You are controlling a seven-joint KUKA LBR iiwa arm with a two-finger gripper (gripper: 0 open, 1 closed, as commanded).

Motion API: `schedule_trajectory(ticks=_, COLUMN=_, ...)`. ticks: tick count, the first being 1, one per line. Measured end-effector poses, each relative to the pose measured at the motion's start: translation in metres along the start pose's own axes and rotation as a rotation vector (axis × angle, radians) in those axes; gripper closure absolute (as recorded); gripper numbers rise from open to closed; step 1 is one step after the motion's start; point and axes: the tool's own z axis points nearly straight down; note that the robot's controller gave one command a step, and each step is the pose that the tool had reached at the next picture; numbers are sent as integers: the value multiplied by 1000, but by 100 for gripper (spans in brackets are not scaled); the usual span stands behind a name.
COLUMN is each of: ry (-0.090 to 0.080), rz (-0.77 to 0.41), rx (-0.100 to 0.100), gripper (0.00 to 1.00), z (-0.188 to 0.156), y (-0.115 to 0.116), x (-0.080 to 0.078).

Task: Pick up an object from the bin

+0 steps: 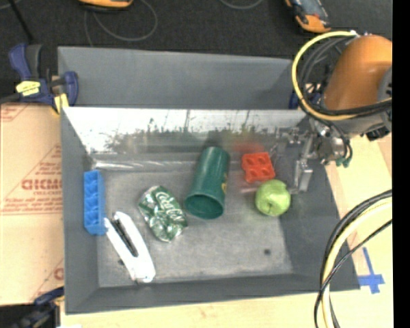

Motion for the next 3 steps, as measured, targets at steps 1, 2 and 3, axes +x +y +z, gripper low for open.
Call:
schedule_trajectory(ticks=1, ry=-7, rz=-3, rx=2, gripper=0, z=-5, y=1, x=-1)
schedule_trajectory(ticks=2, ry=-10, rz=-76, rx=2, gripper=0, z=26, y=18, x=21)
schedule_trajectory(ticks=3, ry=-6, rz=-49, rx=-1, gripper=0, z=48, y=30, x=53)
